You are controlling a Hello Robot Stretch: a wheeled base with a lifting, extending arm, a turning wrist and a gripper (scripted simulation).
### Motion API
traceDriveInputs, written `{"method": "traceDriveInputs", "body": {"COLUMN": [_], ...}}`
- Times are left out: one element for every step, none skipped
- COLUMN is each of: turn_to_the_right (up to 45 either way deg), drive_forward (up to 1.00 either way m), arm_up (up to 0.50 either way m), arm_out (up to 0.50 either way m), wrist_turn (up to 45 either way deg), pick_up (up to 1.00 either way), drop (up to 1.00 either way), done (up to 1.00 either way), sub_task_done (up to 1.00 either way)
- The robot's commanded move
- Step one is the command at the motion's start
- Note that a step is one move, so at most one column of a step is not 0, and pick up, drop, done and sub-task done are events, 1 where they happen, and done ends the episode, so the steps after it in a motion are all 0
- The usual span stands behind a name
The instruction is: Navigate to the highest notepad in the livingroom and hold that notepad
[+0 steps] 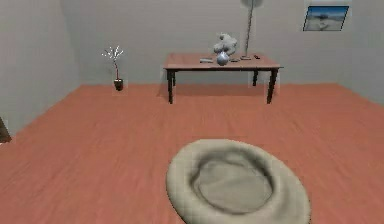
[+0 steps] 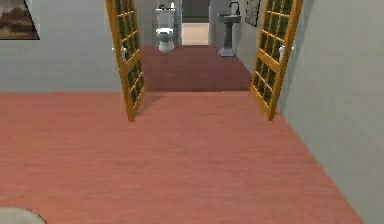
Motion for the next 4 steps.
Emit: {"method": "traceDriveInputs", "body": {"turn_to_the_right": [-45.0,-45.0,0.0,-45.0], "drive_forward": [0.0,0.0,0.15,0.0], "arm_up": [0.0,0.0,0.0,0.0], "arm_out": [0.0,0.0,0.0,0.0], "wrist_turn": [0.0,0.0,0.0,0.0], "pick_up": [0.0,0.0,0.0,0.0], "drop": [0.0,0.0,0.0,0.0], "done": [0.0,0.0,0.0,0.0], "sub_task_done": [0.0,0.0,0.0,0.0]}}
